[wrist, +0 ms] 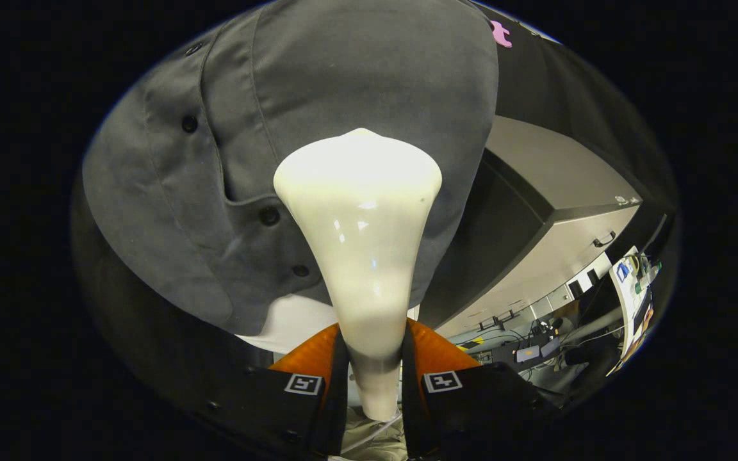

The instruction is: Iron the clothes twice with a garment steamer, once on the left side and once on the right side.

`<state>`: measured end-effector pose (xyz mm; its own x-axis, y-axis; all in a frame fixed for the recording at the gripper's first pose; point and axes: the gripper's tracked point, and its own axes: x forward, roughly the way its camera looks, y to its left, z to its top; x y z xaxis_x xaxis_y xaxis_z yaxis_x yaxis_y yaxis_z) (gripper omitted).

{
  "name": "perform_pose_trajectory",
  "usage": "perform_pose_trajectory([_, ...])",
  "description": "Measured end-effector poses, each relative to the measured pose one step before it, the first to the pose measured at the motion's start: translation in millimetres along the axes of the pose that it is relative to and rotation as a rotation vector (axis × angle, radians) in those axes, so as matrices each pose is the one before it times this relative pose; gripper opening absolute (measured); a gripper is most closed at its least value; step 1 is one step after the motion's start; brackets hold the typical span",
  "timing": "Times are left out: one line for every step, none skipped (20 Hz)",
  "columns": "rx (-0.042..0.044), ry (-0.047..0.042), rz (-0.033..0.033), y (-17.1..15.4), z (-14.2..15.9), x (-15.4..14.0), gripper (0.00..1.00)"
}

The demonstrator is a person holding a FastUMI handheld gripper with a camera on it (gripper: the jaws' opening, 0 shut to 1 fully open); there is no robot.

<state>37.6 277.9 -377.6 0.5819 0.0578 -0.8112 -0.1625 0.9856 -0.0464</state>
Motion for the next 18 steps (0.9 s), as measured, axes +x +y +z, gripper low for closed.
perform_pose_trajectory([-0.00125,0.00993,-0.00299,-0.16,-5.48,3.19,0.44])
perform_pose_trajectory([-0.00076,0.00986,-0.00305,0.08,-4.03,2.29,0.44])
perform_pose_trajectory([-0.00023,0.00992,-0.00252,0.23,-5.45,3.08,0.44])
perform_pose_trajectory([-0.00027,0.00972,-0.00293,-0.14,-4.50,2.53,0.44])
perform_pose_trajectory([-0.00031,0.00877,-0.00359,-0.13,-5.95,3.51,0.44])
perform_pose_trajectory([-0.00113,0.01039,-0.00306,-0.27,-5.40,1.65,0.44])
perform_pose_trajectory([-0.00168,0.00877,-0.00266,-0.01,-4.91,2.81,0.44])
perform_pose_trajectory([-0.00115,0.00899,-0.00209,0.21,-2.86,2.54,0.44])
perform_pose_trajectory([0.00024,0.00900,-0.00262,-0.83,-5.15,2.94,0.44])
perform_pose_trajectory([0.00002,0.00910,-0.00171,0.22,-4.23,2.46,0.44])
perform_pose_trajectory([0.00020,0.00843,-0.00084,0.54,-4.59,3.28,0.44])
perform_pose_trajectory([-0.00015,0.00832,0.00002,0.57,-2.34,2.62,0.44])
perform_pose_trajectory([-0.00013,0.00734,0.00058,0.47,-5.37,3.47,0.44])
perform_pose_trajectory([0.00064,0.00752,0.00046,0.80,-3.50,2.74,0.44])
perform_pose_trajectory([0.00096,0.00780,0.00018,0.26,-5.24,2.85,0.44])
perform_pose_trajectory([0.00105,0.00744,0.00006,0.28,-2.66,2.78,0.44])
perform_pose_trajectory([0.00216,0.00633,-0.00043,0.98,-2.85,2.44,0.44])
perform_pose_trajectory([0.00126,0.00737,-0.00016,0.02,-2.34,2.35,0.44])
